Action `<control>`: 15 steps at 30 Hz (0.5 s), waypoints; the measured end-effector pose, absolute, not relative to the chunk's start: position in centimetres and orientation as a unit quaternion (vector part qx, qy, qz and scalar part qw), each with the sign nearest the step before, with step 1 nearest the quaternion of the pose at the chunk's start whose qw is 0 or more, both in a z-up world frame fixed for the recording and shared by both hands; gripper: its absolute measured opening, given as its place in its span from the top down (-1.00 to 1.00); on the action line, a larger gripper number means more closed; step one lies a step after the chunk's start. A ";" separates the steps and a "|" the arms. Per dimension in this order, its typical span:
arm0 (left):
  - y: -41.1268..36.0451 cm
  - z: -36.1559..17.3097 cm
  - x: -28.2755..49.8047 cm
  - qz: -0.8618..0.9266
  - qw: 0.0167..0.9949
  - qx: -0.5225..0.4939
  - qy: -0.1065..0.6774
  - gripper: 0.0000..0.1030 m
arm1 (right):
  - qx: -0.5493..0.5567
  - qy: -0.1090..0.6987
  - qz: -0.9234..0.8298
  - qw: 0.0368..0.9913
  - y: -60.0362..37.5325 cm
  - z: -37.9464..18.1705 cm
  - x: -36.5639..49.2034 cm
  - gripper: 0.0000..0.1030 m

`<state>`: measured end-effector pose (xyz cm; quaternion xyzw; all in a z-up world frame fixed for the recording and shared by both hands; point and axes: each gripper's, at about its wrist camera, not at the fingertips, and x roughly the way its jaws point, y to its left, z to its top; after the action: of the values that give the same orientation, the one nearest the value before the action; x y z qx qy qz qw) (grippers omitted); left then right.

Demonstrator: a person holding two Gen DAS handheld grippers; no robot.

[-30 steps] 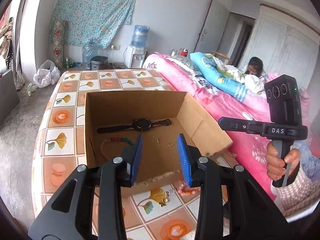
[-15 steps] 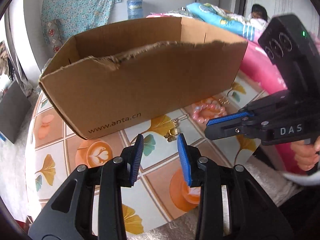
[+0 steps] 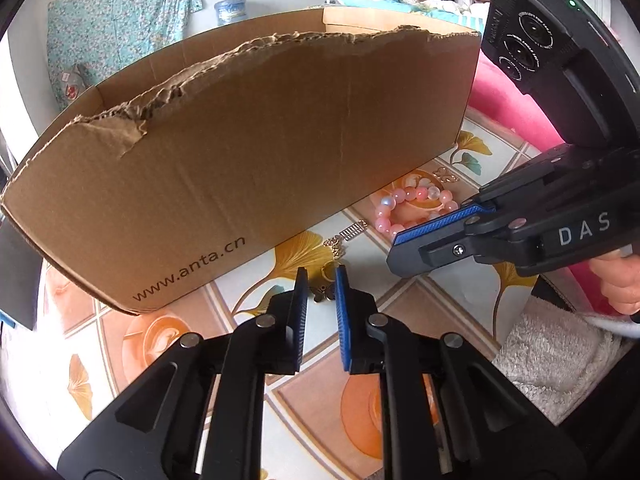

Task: Organize jewelry
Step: 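Move the open right tool back to the small gold ring beside the pink bracelet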

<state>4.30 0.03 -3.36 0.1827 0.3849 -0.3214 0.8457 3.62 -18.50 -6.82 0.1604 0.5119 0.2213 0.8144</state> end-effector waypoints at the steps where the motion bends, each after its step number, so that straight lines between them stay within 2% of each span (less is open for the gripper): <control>1: 0.0 -3.4 4.3 -0.325 0.844 0.184 0.384 0.75 | 0.162 0.512 0.222 0.814 -18.6 -6.8 3.6 0.81; 15: -1.2 -3.2 4.7 -0.299 0.843 0.184 0.408 0.76 | 0.169 0.509 0.221 0.814 -21.0 -6.5 4.3 0.81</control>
<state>4.72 -1.23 -3.23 0.1838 0.4077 -0.2993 0.8429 4.34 -20.99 -6.46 0.1685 0.5095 0.2210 0.8144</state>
